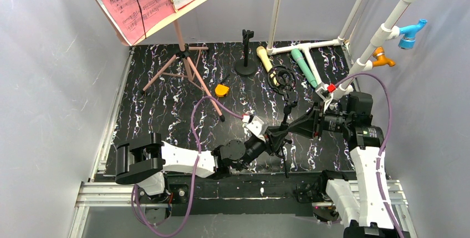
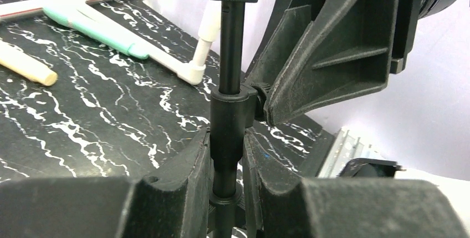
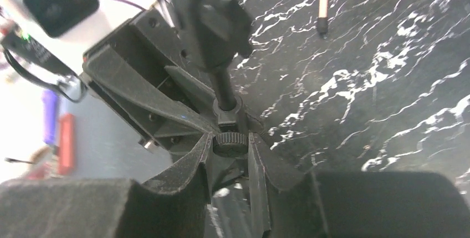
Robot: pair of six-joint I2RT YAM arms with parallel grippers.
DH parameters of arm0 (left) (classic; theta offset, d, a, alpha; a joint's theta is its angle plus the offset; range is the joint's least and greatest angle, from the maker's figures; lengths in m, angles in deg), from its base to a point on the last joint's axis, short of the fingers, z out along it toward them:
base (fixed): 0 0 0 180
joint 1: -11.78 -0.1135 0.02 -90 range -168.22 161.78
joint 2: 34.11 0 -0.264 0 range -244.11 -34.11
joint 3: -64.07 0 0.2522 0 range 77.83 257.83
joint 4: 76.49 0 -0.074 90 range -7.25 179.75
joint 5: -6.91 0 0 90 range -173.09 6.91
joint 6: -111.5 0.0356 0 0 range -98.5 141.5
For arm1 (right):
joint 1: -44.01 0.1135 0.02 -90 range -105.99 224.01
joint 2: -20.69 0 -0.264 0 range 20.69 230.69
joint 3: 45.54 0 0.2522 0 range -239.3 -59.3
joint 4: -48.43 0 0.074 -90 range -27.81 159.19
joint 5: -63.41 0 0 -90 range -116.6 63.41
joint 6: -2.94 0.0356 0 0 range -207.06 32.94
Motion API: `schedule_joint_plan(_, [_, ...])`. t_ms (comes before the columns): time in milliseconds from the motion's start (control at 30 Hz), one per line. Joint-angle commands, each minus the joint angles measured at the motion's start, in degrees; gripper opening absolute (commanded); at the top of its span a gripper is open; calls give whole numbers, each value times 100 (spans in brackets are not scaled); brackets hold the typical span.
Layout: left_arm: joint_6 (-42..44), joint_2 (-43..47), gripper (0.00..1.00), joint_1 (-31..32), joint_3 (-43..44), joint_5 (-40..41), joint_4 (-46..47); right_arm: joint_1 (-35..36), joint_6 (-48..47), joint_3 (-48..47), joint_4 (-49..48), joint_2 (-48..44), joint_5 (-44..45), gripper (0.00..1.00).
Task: Pack up the instrument practice props
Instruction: Unscrew the microphone stand.
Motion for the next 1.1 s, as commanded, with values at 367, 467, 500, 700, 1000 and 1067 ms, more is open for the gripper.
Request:
schedule_joint_plan(367, [-641, 316, 0, -16, -23, 11, 380, -7, -7257, -1213, 2948, -467, 1270, 1])
schedule_joint_plan(467, [-677, 203, 0, -16, 41, -41, 340, -7, -7946, -1181, 3110, -567, 1380, 1])
schedule_joint_plan(500, [-684, 170, 0, -16, 57, -43, 332, -7, -8015, -1157, 3037, -663, 1420, 1])
schedule_joint_plan(700, [-696, 76, 0, -16, 89, -22, 323, -7, -7562, -1030, 2517, -976, 1527, 11])
schedule_joint_plan(1000, [-688, 330, 0, -16, -168, 302, 337, -7, -5487, -920, 2082, -1138, 1107, 76])
schedule_joint_plan(1067, [-663, 408, 0, -16, -241, 370, 352, -5, -4814, -878, 1836, -1223, 1106, 85])
